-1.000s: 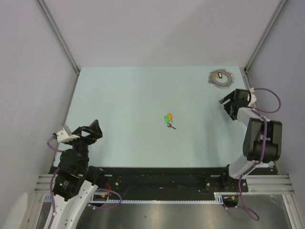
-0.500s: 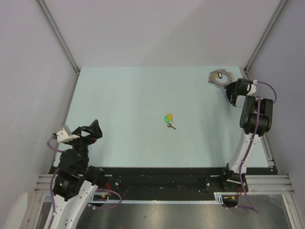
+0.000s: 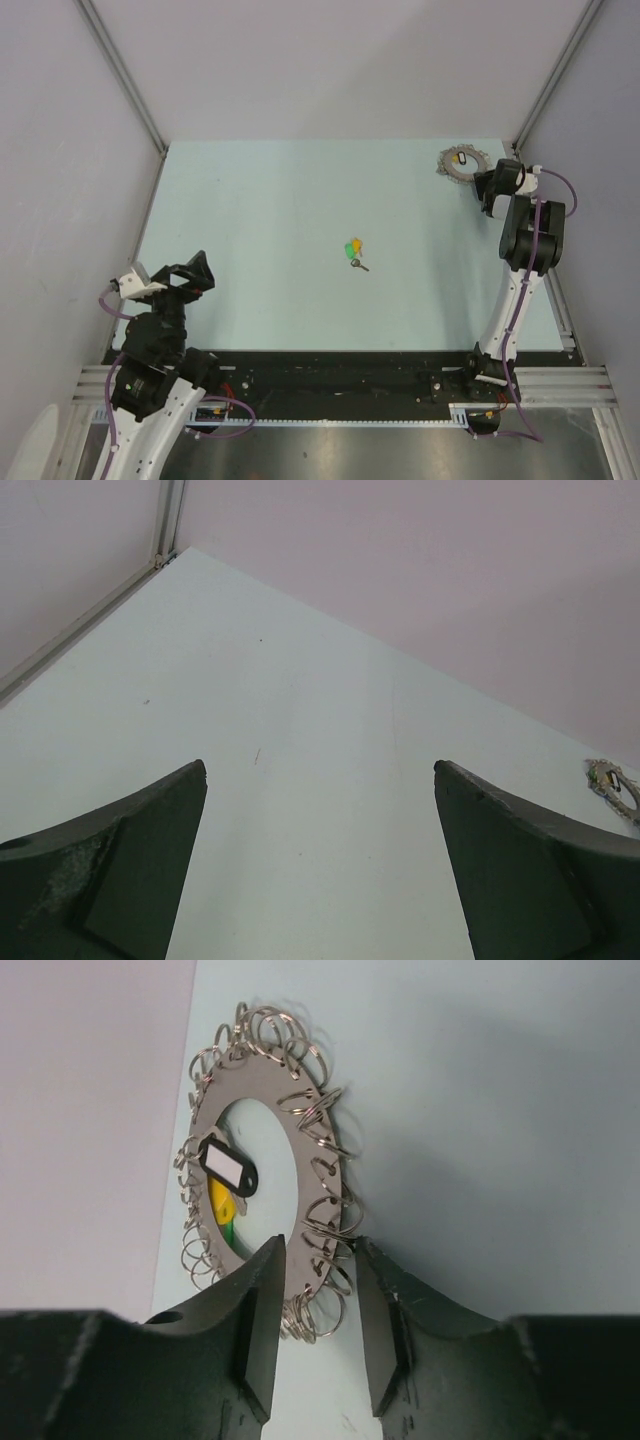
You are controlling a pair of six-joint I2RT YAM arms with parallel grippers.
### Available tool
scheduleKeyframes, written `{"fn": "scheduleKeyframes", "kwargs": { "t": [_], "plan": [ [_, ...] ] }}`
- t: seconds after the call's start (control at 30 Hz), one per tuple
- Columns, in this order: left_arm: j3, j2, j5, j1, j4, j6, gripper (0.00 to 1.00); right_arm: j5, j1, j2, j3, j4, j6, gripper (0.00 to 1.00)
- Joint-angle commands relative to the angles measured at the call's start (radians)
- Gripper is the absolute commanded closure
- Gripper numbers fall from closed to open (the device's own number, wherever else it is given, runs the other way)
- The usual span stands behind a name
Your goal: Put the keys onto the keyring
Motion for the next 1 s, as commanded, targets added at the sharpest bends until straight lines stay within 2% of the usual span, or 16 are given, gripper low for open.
{"fn": "scheduleKeyframes", "kwargs": {
  "t": [0.0, 0.3, 0.57, 0.63, 0.67, 0.77, 0.97],
  "plan": [
    [0.007, -0.024, -0.005, 0.013, 0.036, 0.017, 0.0, 0.067, -0.001, 0.076, 0.027, -0.16, 0.002, 0.64],
    [0.005, -0.033, -0.001, 0.015, 0.036, 0.016, 0.0, 0.058, -0.001, 0.078, 0.046, -0.197, -0.013, 0.99],
    [0.005, -0.055, 0.003, 0.016, 0.034, 0.013, 0.0, 0.025, 0.015, 0.033, 0.038, -0.217, -0.087, 1.0],
    [0.004, -0.058, 0.003, 0.016, 0.033, 0.013, 0.0, 0.013, 0.015, 0.024, 0.037, -0.183, -0.123, 0.91],
    [0.004, -0.059, 0.003, 0.016, 0.033, 0.013, 0.0, 0.002, 0.013, 0.022, 0.04, -0.172, -0.128, 0.79],
    [0.005, -0.062, 0.003, 0.016, 0.033, 0.011, 0.0, -0.04, 0.002, 0.033, 0.047, -0.149, -0.14, 0.66],
    [0.004, -0.056, 0.001, 0.016, 0.033, 0.011, 0.0, -0.159, -0.005, 0.07, 0.058, -0.092, -0.171, 0.59]
  ]
}}
